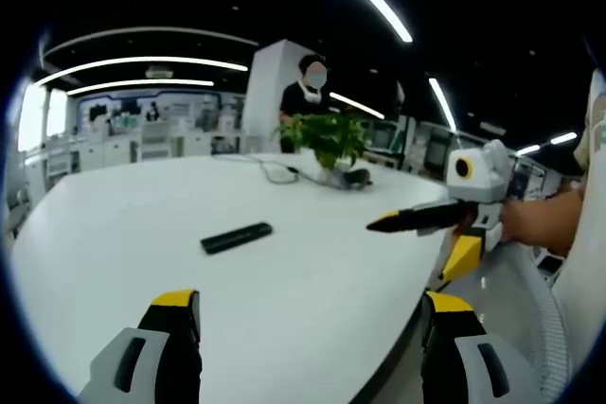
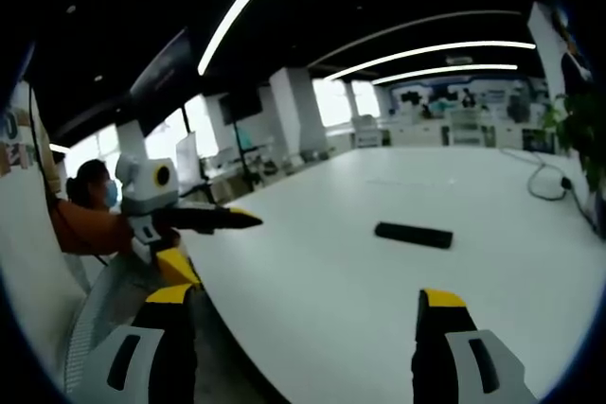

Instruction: Press the specified remote control buttons in sequence, fully releasing each button before pressing the next.

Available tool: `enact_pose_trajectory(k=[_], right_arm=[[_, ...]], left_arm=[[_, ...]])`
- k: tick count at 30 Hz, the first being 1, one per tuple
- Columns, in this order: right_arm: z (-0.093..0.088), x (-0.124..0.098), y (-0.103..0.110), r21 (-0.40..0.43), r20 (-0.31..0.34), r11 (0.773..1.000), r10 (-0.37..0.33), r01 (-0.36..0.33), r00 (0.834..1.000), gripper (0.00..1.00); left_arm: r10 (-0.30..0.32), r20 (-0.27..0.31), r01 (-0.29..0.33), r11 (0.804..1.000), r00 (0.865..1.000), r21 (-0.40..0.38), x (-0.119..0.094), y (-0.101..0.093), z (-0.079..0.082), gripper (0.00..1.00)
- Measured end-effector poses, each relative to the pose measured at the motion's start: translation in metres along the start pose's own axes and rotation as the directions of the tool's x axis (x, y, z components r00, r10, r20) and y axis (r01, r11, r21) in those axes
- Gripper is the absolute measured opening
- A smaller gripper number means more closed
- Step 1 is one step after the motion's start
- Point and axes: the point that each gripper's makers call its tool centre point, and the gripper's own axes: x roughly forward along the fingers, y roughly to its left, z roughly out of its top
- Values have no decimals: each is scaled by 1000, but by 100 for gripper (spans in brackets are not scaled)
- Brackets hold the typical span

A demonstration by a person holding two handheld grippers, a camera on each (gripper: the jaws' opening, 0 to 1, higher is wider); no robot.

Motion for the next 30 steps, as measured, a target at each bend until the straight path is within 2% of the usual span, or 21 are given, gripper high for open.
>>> enact_pose_trajectory(k=[30], right_arm=[[7, -1, 2, -11, 11, 1000, 21, -21, 1000, 94]], left_arm=[[-30, 1, 30, 1000, 1000, -1, 3, -5, 6, 100]])
